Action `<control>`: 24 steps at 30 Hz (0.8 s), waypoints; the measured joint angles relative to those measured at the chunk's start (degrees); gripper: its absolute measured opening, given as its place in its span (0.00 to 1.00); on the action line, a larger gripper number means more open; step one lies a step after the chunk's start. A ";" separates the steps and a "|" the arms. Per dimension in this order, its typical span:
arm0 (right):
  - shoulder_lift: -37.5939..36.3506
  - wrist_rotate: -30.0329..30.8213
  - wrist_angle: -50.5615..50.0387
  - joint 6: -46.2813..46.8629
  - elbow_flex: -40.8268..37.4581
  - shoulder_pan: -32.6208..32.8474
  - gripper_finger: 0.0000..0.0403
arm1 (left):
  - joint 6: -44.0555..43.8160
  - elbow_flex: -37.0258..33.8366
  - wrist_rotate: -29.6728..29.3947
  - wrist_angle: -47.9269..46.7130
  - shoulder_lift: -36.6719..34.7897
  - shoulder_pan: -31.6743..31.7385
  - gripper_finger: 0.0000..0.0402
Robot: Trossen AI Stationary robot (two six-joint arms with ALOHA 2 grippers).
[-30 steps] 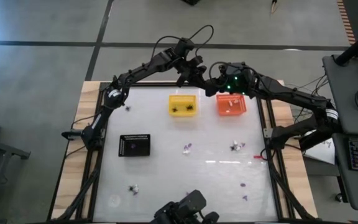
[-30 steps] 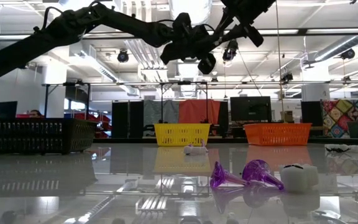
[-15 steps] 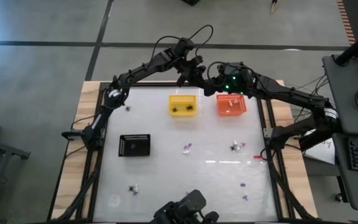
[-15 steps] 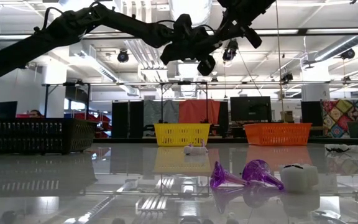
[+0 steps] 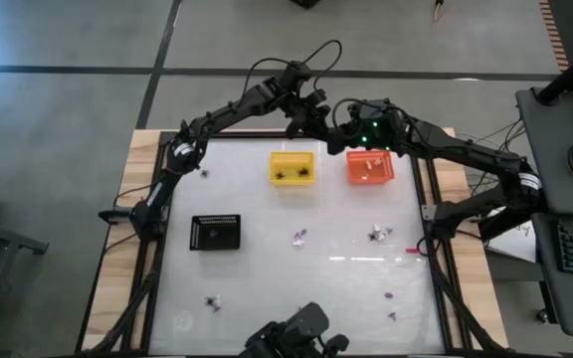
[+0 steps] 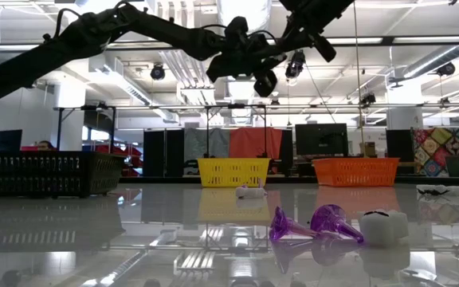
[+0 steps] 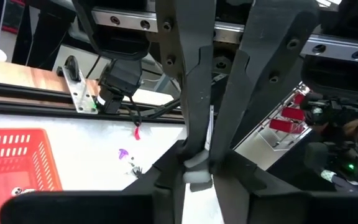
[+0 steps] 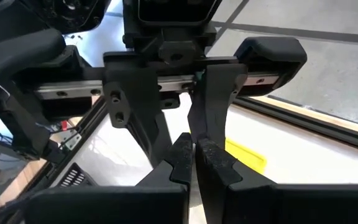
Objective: Sort Halloween decoration
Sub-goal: Put the white skeleton toy into the orange basket
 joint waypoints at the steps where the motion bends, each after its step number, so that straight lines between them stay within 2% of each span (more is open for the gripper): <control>1: -0.08 -0.06 -0.28 -0.39 -0.02 0.00 0.02 | -0.02 0.00 -0.01 0.03 0.02 0.04 0.17; 10: -1.20 1.14 -3.74 -1.24 -0.02 0.02 0.02 | -0.09 0.00 -0.48 0.01 0.00 0.17 0.27; 17: -3.05 1.40 -6.86 -1.33 -0.13 0.02 0.02 | 0.00 0.00 -0.57 0.03 -0.02 0.93 0.27; 24: -4.48 5.30 -12.52 -1.03 -0.15 0.02 0.02 | 0.03 0.07 -3.60 -0.05 -0.07 1.36 0.27</control>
